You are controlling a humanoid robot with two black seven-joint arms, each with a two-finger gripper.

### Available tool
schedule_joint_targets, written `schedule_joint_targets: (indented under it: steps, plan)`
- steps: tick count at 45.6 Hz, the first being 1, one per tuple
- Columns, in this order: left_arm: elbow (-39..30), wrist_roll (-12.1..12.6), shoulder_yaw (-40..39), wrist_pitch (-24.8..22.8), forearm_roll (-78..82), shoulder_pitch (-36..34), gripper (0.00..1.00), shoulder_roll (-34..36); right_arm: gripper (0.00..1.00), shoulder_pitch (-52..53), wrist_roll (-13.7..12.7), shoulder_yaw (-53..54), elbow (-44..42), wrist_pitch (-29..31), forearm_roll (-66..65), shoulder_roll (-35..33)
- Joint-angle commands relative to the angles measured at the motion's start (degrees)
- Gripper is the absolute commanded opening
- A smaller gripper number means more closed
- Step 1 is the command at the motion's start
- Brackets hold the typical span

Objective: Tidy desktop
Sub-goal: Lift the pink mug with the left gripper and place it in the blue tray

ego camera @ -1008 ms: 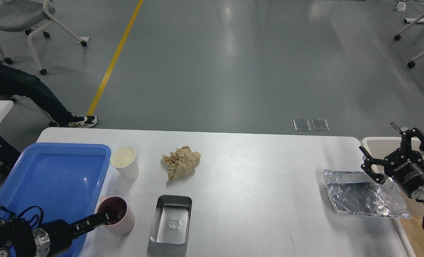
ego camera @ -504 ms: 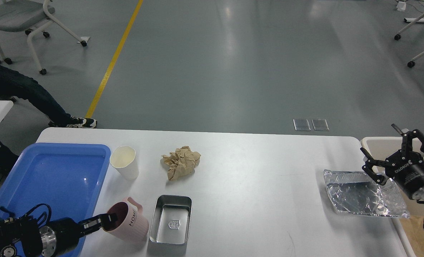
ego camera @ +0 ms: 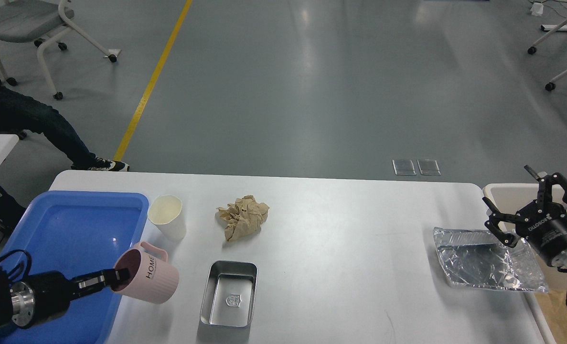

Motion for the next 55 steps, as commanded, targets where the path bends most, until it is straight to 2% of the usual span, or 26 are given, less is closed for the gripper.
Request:
schedule_joint_targets:
  steps: [1,10,20,35,44,55]
  plan:
    - [-4.9,0.0,-0.5,-0.4,-2.2,-2.6,0.01,7.1,1.0,0.2,0.0,-0.1,0.4,0.0,0.0,0.1]
    - [-5.2,-1.0,-0.6,-3.3,-2.3,-3.7,0.01,15.0,1.0,0.2,0.0,-0.1,0.1,0.0,0.0,0.0]
    - [-5.0,-3.1,-0.6,-4.1,-2.4,-3.7,0.01,22.8,1.0,0.0,0.0,-0.3,0.1,0.0,0.0,0.0]
    - [0.8,-2.4,0.1,-3.5,-1.7,-1.7,0.03,18.6,1.0,0.1,0.0,-0.4,0.1,0.0,0.0,0.1]
    - [6.0,-2.4,0.1,-2.5,-0.8,3.0,0.04,12.0,1.0,-0.1,0.0,-0.5,0.3,0.0,0.0,0.0]
    - [10.2,-2.4,0.1,-0.3,2.2,7.1,0.05,8.3,1.0,-0.5,0.0,-0.5,0.6,0.0,0.0,0.1]
